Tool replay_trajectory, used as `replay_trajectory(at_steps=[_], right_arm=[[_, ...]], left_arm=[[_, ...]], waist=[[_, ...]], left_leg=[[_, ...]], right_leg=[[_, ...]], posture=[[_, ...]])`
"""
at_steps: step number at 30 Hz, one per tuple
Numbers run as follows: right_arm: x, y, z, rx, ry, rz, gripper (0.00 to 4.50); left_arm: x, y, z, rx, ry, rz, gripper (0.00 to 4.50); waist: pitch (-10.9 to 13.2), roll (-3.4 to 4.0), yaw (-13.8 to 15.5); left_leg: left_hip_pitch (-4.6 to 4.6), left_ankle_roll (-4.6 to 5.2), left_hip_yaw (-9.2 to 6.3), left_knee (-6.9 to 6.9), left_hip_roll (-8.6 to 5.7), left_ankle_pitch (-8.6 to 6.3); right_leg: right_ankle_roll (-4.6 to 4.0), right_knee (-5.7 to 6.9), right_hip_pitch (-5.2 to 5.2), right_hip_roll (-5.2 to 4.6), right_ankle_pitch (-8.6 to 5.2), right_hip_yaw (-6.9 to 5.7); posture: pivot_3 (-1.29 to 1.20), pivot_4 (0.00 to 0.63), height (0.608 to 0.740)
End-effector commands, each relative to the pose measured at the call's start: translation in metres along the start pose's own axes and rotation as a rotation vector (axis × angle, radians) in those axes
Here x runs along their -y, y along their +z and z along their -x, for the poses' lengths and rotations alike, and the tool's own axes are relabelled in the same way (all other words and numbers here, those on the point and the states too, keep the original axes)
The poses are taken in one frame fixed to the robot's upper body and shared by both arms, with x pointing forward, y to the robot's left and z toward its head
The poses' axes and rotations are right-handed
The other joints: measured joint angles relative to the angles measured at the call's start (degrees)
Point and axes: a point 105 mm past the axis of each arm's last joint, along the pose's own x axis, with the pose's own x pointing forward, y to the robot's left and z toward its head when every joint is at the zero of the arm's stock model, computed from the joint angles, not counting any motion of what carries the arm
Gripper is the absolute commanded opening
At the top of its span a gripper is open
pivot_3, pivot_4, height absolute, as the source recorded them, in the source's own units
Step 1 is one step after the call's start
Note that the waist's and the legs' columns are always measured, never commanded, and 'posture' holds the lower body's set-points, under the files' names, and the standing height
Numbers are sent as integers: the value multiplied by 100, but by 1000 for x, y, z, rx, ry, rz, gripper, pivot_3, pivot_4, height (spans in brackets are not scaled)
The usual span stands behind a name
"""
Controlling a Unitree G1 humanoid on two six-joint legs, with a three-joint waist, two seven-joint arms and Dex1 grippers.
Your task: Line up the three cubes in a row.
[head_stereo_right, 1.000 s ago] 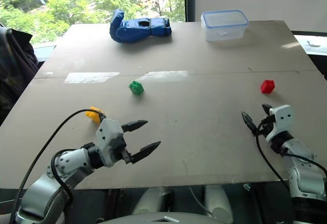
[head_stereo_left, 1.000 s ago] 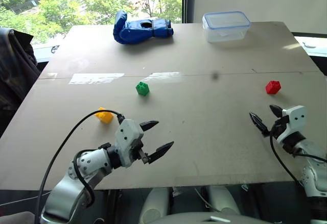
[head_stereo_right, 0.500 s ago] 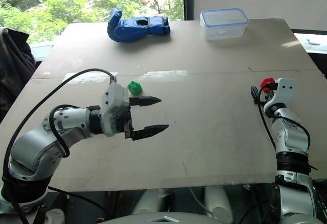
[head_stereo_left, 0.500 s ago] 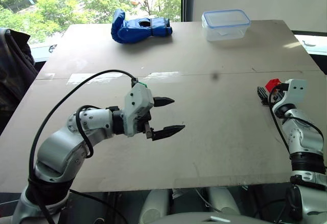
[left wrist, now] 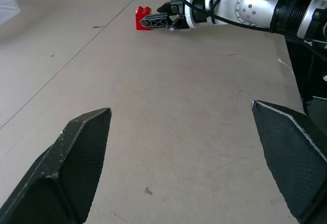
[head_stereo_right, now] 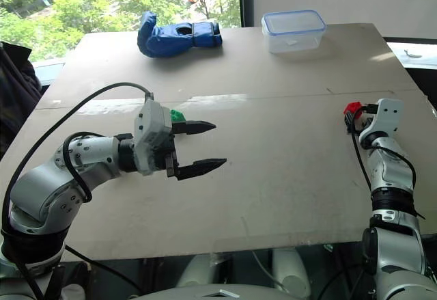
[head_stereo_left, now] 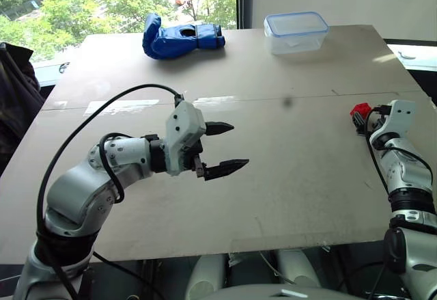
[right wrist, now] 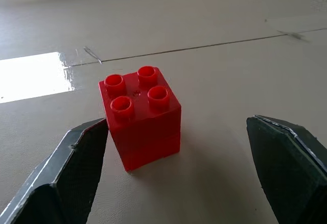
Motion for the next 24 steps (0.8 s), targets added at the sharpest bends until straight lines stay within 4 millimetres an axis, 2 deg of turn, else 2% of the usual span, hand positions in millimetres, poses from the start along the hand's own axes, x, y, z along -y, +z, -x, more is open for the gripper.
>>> replay_trajectory(at_steps=[1,7,11,14,16,17,20,24], right_arm=[[1,20,-5,51,60,28,4412],[-7,23,-11,35,176,35,4412],[-10,26,-13,44,194,46,2691],[-14,25,-14,48,208,55,1708],[-19,26,-12,59,240,71,1347],[-21,27,-11,62,254,74,1337],[-47,33,1,86,420,75,1337],[-79,34,36,124,625,105,1337]], left_arm=[[4,6,-1,13,-8,-37,4500],[2,6,0,15,2,-34,4500],[1,6,1,19,11,-33,4500],[0,6,1,23,19,-28,4500],[0,5,2,27,25,-19,4500],[0,4,2,28,27,-16,4500],[0,-4,6,3,41,0,4500],[3,-23,11,-45,64,27,4500]], waist=[[0,0,2],[0,-1,3],[0,-1,7],[1,-1,10],[0,-1,8],[1,-1,6],[1,0,7],[0,1,23]], left_leg=[[0,0,-1,0,0,0],[-1,3,-2,0,1,-1],[-2,0,-2,0,1,0],[-2,-1,-3,0,2,1],[-2,-2,-3,0,2,1],[-2,-2,-3,0,2,1],[-3,-3,-4,0,2,1],[-5,-2,-8,-1,7,1]], right_leg=[[0,0,0,0,0,-1],[0,-1,0,0,0,-1],[0,-2,0,-1,0,-2],[0,-2,0,-1,0,-2],[0,-2,0,-1,0,-1],[0,-2,0,-1,0,-1],[0,-2,-1,-1,0,-1],[0,-2,-4,-1,0,-4]], posture=[[0,150,740],[0,150,740],[0,150,740],[0,150,740],[0,150,740],[0,150,740],[0,150,740],[0,150,740]])
